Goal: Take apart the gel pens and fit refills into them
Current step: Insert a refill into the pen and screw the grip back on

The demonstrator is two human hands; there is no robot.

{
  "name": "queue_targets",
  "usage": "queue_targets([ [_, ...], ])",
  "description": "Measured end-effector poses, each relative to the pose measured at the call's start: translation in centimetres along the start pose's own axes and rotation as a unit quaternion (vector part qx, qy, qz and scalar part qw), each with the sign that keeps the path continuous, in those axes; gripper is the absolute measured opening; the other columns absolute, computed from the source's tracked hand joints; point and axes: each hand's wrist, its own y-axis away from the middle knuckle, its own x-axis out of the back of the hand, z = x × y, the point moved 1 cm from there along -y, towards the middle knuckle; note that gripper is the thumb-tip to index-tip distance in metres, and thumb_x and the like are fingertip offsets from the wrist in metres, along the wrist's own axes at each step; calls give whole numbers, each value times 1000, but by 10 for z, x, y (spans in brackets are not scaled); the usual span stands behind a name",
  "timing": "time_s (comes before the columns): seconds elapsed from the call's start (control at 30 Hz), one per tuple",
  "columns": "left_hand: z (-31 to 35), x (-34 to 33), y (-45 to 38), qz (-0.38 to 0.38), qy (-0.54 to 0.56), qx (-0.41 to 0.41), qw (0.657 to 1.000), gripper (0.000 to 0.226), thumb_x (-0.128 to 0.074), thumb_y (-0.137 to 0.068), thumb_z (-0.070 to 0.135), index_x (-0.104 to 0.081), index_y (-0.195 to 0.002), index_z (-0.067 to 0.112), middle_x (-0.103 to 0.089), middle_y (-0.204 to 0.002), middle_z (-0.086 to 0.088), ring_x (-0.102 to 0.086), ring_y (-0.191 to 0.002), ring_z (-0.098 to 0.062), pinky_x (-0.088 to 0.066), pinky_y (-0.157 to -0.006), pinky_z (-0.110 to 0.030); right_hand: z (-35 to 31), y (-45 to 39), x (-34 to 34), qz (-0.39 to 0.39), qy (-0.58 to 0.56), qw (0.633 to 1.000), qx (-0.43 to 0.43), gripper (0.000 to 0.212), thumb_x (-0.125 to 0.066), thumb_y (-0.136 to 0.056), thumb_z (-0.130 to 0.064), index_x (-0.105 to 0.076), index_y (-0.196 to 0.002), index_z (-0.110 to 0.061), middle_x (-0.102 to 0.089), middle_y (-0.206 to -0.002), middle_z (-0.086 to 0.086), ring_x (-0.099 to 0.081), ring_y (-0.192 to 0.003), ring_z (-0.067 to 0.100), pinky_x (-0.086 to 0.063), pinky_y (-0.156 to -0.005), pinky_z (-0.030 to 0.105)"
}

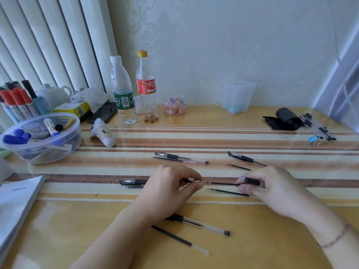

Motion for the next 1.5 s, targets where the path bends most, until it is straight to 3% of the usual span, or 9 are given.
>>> queue_targets([
  [0.2, 3, -2, 0, -13, -6, 0, 1000, 17, -65, -87, 41, -73, -97, 30, -72, -83, 14, -64, -80, -3, -56, -70, -31, -3, 2, -1, 9, 18, 1000, 20, 1, -65, -74, -61, -66, -75, -61, -75, -84, -14, -69, -80, 16, -57, -76, 42],
  [0.4, 9, -8, 2, -11, -63, -33, 997, 14, -64, -86, 38, -73, -92, 29, -61, -68, 15, -55, -68, -3, -41, -61, -15, -18, 9, -3, 37, 61, 994, 79, 8, -72, -78, -45, -74, -86, -46, -55, -71, -44, -60, -83, -12, -51, -71, 17],
  [0.53, 7, -5, 1, -3, -75, -45, 996, 13, -63, -84, 37, -74, -86, 28, -56, -62, 18, -52, -64, 0, -39, -61, -17, -19, 10, -3, 35, 39, 995, 85, 8, -73, -72, -53, -72, -80, -50, -57, -68, -49, -61, -84, -13, -51, -72, 15],
  [0.63, 0, 3, -1, 31, -42, -14, 999, 10, -69, -83, 32, -76, -85, 26, -71, -72, 16, -63, -69, -2, -53, -63, -23, -15, 10, 11, 72, -20, 995, 71, 38, -53, -66, -82, -69, -84, -52, -69, -79, -33, -61, -80, -13, -46, -67, 14],
  [0.77, -4, 9, -3, 67, -8, 19, 998, 5, -72, -82, 25, -75, -79, 27, -71, -70, 17, -65, -67, -1, -50, -62, -15, 3, 6, 24, 127, 14, 990, 58, 53, -20, -69, -93, -58, -92, -63, -71, -68, 5, -64, -58, 22, -49, -52, 39],
  [0.97, 1, 6, -2, 56, 2, 11, 998, 4, -72, -83, 25, -76, -82, 25, -71, -73, 18, -63, -72, 3, -41, -62, -3, -2, 8, 16, 39, 26, 996, 79, 39, -21, -80, -80, -42, -110, -69, -67, -75, -16, -61, -59, 8, -51, -56, 40],
  [1.13, 0, 8, -3, 64, 11, 16, 998, 9, -72, -83, 21, -74, -77, 26, -66, -64, 22, -61, -64, 0, -40, -58, -5, 7, 4, 17, 69, -2, 994, 88, 37, -20, -86, -73, -51, -103, -65, -59, -59, 8, -51, -50, 19, -41, -51, 35],
  [1.3, -1, 10, -4, 74, 19, 27, 997, 11, -72, -83, 18, -73, -74, 24, -61, -58, 27, -56, -55, 3, -36, -54, -4, 3, 4, 16, 89, -15, 992, 88, 34, -34, -79, -65, -60, -100, -57, -69, -76, -22, -62, -63, 7, -54, -60, 35],
  [1.5, -3, 7, -3, 60, 18, 12, 998, 7, -73, -83, 21, -74, -77, 24, -66, -64, 18, -59, -60, -3, -39, -56, -7, 3, 5, 13, 92, -12, 988, 125, 29, -35, -86, -67, -58, -102, -58, -70, -76, 2, -61, -64, 27, -55, -61, 47],
])
